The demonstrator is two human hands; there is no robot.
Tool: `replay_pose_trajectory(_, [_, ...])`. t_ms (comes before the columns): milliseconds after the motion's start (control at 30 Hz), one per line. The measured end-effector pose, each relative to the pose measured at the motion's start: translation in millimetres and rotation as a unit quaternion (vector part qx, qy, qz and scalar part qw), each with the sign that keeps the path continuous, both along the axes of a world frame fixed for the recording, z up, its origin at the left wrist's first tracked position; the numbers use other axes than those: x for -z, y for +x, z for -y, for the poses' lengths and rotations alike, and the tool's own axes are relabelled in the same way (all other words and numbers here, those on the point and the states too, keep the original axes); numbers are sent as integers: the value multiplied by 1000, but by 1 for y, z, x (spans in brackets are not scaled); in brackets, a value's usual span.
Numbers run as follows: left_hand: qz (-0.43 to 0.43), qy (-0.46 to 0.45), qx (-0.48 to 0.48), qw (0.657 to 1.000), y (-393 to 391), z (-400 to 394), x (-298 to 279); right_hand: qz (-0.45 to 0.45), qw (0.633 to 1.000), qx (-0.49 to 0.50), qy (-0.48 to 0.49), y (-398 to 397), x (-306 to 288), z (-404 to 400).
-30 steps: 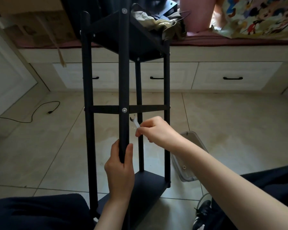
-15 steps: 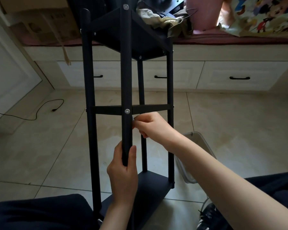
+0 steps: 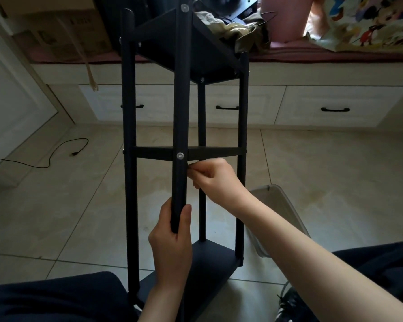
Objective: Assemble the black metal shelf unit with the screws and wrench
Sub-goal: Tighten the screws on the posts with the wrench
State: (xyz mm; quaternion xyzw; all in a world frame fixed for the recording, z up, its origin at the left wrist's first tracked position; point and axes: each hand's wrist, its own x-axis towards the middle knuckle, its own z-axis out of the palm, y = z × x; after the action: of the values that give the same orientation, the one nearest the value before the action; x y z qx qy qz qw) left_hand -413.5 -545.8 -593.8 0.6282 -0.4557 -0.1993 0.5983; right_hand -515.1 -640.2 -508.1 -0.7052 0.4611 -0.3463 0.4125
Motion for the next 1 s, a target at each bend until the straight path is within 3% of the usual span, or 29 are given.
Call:
replay_pose_trajectory(600, [3, 0, -1, 1000, 2, 0, -4, 6, 999, -41, 28, -7, 6, 1])
replay_pose_trajectory(867, [16, 6, -5, 1000, 1, 0, -1, 86, 996, 28, 21, 12, 21, -1])
replay_pose_trajectory(1000, [31, 10, -6, 999, 6, -2, -1, 73, 991, 88, -72, 28, 31, 0])
